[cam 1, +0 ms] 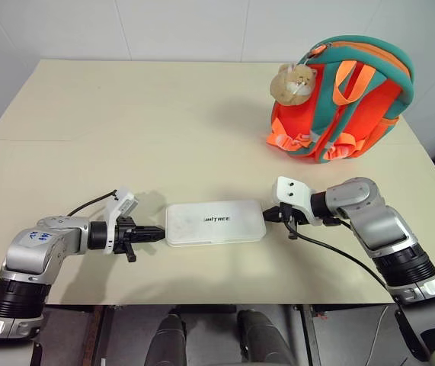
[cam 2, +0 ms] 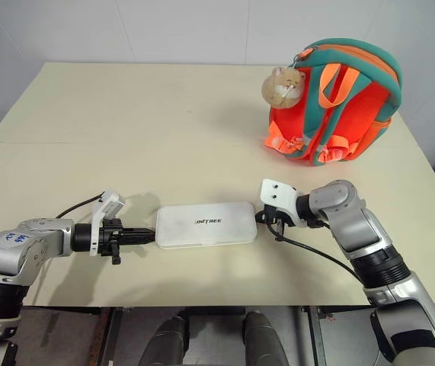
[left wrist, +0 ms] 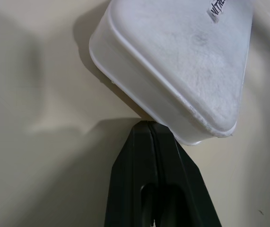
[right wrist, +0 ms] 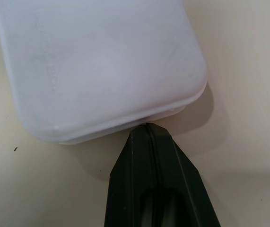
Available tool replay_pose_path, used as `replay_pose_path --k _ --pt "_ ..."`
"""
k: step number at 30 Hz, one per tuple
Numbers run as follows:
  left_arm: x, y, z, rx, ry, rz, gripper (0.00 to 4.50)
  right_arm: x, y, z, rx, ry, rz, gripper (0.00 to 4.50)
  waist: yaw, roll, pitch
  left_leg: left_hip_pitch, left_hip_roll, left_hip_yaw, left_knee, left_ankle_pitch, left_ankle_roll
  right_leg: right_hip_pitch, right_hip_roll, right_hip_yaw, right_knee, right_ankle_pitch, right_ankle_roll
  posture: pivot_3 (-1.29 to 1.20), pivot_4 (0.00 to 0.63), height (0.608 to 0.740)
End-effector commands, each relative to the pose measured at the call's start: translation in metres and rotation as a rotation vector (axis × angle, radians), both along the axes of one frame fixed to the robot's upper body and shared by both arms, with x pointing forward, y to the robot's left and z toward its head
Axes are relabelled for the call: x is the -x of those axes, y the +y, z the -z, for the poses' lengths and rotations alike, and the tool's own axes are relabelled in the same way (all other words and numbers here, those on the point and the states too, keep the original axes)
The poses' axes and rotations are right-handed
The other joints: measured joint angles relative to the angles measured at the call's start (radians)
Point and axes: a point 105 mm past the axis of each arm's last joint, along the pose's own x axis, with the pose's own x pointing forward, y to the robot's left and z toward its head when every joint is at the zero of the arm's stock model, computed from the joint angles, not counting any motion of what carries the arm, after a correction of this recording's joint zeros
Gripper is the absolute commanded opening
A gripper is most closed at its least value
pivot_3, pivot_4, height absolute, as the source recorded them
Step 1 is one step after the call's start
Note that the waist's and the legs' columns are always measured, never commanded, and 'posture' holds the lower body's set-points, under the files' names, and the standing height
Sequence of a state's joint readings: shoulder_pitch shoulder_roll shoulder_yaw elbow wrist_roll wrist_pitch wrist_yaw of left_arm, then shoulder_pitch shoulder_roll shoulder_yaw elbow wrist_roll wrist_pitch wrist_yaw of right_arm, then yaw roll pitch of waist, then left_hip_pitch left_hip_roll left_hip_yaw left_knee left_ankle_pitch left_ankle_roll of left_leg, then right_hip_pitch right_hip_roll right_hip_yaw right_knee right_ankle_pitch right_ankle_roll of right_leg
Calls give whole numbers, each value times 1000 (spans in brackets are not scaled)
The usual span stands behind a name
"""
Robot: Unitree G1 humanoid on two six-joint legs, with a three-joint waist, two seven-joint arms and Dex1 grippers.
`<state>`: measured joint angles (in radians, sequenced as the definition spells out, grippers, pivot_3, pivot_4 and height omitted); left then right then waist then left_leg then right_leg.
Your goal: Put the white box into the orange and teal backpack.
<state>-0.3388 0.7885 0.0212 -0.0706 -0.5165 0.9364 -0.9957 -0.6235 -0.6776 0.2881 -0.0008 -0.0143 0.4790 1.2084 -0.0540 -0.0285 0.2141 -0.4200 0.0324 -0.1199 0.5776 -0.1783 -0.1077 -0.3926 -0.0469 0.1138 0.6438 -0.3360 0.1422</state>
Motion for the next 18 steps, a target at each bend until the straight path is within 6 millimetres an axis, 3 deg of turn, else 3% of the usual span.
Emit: replay_pose_path --k 1,12,15,18 --pt "-1 6 -8 10 -32 -4 16 3 -4 -5 19 -12 -22 0 0 0 0 0 0 0 0 0 0 0 0 0 0 0 0 0 150 740" --pt "-12 43 -21 -13 -83 -119 16 -18 -33 -18 56 -122 104 0 -1 0 0 0 0 0 -1 0 0 -1 0 0 0 0 0 0 150 740" --pt "-18 51 -26 -44 -40 -191 621 -32 -39 -32 32 -176 171 621 -1 0 0 0 0 0 -1 0 0 -1 0 0 0 0 0 0 150 740" --pt "-20 48 -36 0 -39 -193 1552 -33 -36 -43 7 -198 158 1618 0 0 0 -1 0 0 -1 0 0 -1 0 0 0 0 0 0 150 740"
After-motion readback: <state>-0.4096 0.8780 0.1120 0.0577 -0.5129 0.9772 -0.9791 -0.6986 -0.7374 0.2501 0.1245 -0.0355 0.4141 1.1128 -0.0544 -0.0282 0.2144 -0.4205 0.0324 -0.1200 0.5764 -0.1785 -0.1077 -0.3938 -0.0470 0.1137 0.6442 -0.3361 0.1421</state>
